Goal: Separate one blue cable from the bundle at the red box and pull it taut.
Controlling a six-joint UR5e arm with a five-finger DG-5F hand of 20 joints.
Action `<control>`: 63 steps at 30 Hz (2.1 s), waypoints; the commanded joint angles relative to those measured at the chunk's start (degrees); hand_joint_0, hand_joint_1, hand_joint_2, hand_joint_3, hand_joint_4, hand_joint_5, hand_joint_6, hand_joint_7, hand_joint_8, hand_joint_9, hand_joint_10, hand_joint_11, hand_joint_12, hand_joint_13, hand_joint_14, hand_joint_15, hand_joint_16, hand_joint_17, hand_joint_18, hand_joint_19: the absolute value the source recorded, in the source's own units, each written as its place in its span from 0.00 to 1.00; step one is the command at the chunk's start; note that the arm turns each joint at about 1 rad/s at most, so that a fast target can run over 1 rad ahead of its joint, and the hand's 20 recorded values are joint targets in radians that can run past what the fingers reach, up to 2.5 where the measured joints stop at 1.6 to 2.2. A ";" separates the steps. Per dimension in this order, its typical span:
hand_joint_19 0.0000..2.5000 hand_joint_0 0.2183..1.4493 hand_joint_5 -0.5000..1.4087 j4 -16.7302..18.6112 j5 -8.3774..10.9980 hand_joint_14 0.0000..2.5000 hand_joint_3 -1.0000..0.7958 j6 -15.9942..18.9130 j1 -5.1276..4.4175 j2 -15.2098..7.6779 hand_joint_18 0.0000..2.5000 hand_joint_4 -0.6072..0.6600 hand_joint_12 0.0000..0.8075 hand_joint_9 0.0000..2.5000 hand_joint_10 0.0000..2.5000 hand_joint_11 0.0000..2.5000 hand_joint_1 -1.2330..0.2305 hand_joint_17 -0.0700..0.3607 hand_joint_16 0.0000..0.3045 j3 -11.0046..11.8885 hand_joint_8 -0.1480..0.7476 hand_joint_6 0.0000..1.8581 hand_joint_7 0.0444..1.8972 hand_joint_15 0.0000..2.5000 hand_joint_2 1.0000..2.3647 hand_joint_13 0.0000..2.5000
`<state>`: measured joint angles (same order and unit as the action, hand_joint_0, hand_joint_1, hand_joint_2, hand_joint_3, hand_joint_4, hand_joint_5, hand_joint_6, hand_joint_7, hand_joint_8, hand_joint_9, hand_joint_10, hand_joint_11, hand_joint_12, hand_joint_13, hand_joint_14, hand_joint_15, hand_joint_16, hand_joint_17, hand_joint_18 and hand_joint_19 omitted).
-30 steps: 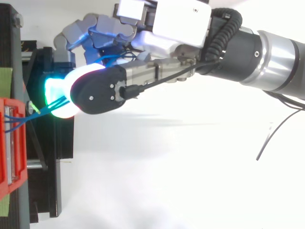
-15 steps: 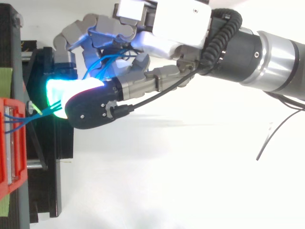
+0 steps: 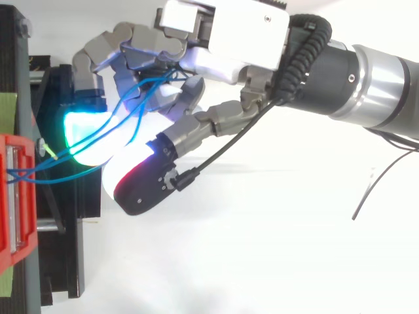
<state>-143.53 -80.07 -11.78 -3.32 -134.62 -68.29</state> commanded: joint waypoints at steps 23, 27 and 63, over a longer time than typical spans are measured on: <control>0.53 0.34 0.17 0.26 0.09 1.00 0.45 -0.09 -0.37 -0.02 0.60 0.52 0.55 0.16 1.00 1.00 0.22 0.38 0.14 0.00 0.47 0.48 0.56 0.67 0.01 0.38; 0.58 0.39 0.17 0.35 0.09 1.00 0.34 -0.09 -0.37 -0.02 0.60 0.54 0.54 0.17 1.00 1.00 0.20 0.38 0.14 0.00 0.47 0.49 0.56 0.68 0.01 0.38; 0.75 0.30 0.18 0.44 0.88 0.63 0.41 -0.09 -1.16 0.06 0.58 0.61 0.52 0.23 1.00 0.78 0.45 0.39 0.14 0.00 0.52 0.47 0.57 0.65 0.01 0.42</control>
<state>-143.09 -79.32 -11.87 -4.46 -134.63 -68.29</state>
